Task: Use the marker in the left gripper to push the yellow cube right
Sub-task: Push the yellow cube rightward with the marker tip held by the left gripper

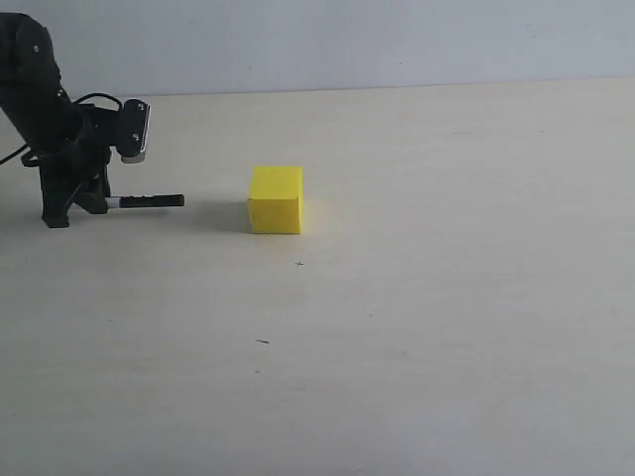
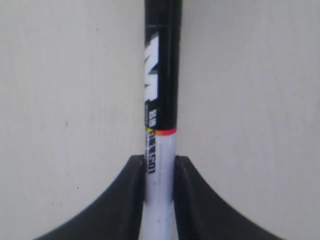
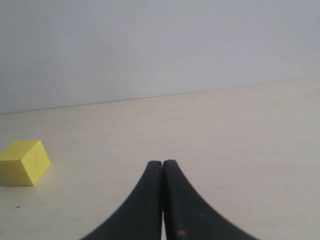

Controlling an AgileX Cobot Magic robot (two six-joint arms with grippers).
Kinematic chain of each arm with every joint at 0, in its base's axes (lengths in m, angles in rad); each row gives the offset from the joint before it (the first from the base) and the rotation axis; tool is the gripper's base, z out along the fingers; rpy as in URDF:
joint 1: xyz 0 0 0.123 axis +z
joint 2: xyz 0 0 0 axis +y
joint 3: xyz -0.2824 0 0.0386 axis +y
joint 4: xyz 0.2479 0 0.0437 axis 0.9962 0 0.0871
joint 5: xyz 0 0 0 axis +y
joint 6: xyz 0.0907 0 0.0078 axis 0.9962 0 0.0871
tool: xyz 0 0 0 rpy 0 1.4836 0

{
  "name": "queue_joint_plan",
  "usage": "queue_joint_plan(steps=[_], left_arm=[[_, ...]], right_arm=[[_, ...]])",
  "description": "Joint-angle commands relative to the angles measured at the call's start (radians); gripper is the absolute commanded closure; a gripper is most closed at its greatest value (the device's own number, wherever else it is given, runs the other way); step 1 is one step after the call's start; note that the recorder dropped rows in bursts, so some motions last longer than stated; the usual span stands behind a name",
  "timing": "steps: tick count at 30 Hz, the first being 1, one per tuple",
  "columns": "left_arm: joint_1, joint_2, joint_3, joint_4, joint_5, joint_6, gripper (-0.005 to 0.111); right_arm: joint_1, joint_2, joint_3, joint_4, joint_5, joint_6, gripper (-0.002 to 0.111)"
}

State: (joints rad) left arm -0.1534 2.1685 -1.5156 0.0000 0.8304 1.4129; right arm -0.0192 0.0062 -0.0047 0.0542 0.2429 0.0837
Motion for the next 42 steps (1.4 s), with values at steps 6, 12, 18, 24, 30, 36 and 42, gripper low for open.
queue_joint_plan(steps=[6, 12, 18, 24, 30, 36, 42], left_arm=[[-0.119, 0.002, -0.014, -0.117, -0.001, 0.019, 0.107], [-0.229, 0.003, -0.078, -0.240, -0.001, 0.025, 0.107], [-0.240, 0.003, -0.128, -0.237, 0.023, -0.005, 0.107], [-0.215, 0.003, -0.128, -0.201, 0.103, -0.140, 0.107], [-0.227, 0.005, -0.128, -0.174, 0.141, -0.274, 0.107], [-0.266, 0.007, -0.128, -0.168, 0.138, -0.274, 0.107], [-0.318, 0.017, -0.128, -0.168, 0.004, -0.286, 0.107]], right_arm=[[-0.005, -0.006, 0.005, -0.004, -0.006, -0.003, 0.108], [-0.005, -0.006, 0.005, -0.004, -0.006, -0.003, 0.108], [-0.005, -0.006, 0.005, -0.004, -0.006, -0.003, 0.108], [-0.005, -0.006, 0.005, -0.004, -0.003, -0.003, 0.108], [-0.005, -0.006, 0.005, -0.004, -0.003, -0.003, 0.108], [-0.005, -0.006, 0.005, -0.004, -0.003, -0.003, 0.108], [-0.005, -0.006, 0.005, -0.004, -0.003, -0.003, 0.108]])
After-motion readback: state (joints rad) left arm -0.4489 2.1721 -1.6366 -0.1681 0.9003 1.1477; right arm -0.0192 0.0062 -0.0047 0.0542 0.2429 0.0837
